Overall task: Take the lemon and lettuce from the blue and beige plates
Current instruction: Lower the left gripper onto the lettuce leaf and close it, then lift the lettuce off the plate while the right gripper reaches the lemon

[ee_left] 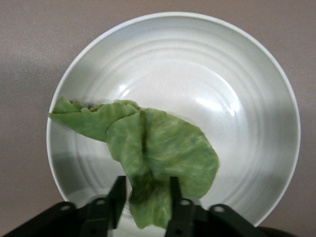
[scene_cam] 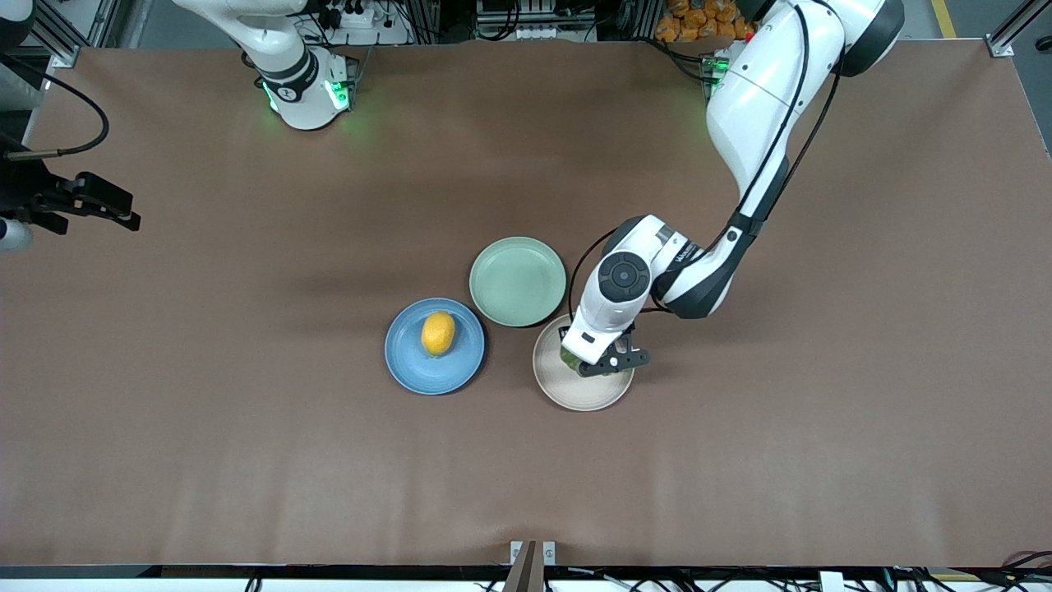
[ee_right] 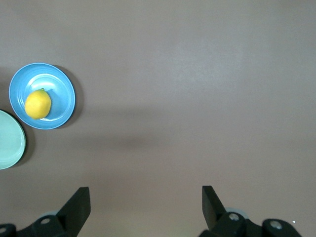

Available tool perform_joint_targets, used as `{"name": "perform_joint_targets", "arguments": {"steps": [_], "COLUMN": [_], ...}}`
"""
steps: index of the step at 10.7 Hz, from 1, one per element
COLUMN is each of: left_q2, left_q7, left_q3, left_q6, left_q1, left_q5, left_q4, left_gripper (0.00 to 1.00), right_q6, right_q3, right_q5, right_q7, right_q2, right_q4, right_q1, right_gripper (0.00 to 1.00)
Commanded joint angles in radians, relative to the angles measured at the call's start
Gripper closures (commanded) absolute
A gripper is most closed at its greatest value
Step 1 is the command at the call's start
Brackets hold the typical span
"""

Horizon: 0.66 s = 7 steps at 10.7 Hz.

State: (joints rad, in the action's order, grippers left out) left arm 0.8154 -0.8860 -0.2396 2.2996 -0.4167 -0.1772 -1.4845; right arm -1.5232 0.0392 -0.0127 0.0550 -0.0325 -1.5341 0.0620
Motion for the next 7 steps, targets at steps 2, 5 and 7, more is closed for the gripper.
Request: {"name": "perform_joint_targets", "arguments": {"steps": [2, 5, 7], "left_q2": [0.001, -0.097, -0.186], "left_q7": [-0.019, -0.027, -0.018], "left_q3": [0.009, 0.009, 0.002], "left_q6": [0.008, -0.006, -0.057], "left_q1": [-0.001, 0.022, 0.07], "left_q5": [-0.031, -0.024, -0.019], "left_q4": [0.021, 0.02, 0.02], "left_gripper": [1.0, 1.0, 1.0], "right_q6": [-0.009, -0.017, -0.031], "right_q3": [0.007, 0.008, 0.007], "right_q5": [0.01, -0.001, -0.006], "right_q7": [-0.001, -0.001, -0.012], "right_q2": [-0.016, -0.064, -0.101], "right_q4": [-0.009, -0.014, -0.015], "right_q1": [-0.017, -0.062, -0.091], "right_gripper": [0.0, 0.0, 0.0]}}
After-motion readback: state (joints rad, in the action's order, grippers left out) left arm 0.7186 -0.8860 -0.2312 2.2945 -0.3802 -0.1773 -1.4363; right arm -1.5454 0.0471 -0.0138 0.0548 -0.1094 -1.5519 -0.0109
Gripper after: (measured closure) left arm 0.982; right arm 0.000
